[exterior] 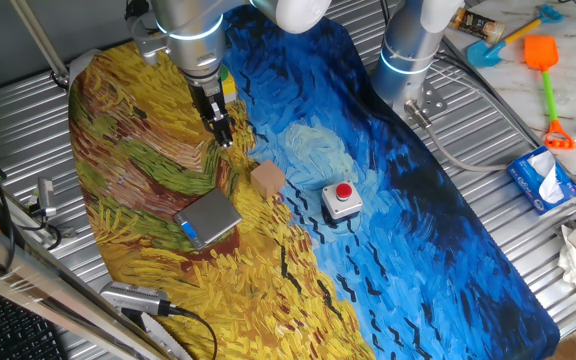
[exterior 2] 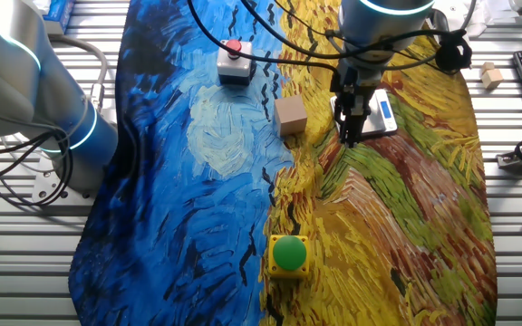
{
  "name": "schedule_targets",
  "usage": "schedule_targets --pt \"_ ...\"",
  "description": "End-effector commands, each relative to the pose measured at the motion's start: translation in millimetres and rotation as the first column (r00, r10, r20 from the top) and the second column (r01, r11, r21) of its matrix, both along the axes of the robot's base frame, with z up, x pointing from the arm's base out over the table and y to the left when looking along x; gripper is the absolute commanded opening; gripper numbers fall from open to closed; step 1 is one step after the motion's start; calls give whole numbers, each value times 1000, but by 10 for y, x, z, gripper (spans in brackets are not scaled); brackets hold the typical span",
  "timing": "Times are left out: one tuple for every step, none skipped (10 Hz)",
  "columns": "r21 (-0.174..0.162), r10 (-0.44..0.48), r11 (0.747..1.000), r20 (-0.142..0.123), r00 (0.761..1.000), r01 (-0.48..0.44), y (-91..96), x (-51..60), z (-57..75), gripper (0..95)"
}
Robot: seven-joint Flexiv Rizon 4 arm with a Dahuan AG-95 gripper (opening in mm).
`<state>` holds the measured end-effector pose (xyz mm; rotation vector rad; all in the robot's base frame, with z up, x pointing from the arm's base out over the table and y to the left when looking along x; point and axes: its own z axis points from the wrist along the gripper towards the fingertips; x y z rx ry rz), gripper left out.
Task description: Place the block on the scale
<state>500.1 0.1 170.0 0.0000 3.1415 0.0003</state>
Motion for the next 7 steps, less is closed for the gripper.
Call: schedule_targets --pt "-1 155 988 12 988 -155 0 -1 -1 0" --pt "-4 155 988 10 988 -155 0 -1 -1 0" --pt "-4 155 988 9 988 -155 0 -1 -1 0" --pt "-4 155 988 8 988 -155 0 -1 -1 0" --pt "-3 154 988 8 988 -154 0 -1 -1 0" --pt "-3 154 988 8 988 -154 0 -1 -1 0" --pt "-3 154 988 8 988 -154 2 0 -1 0"
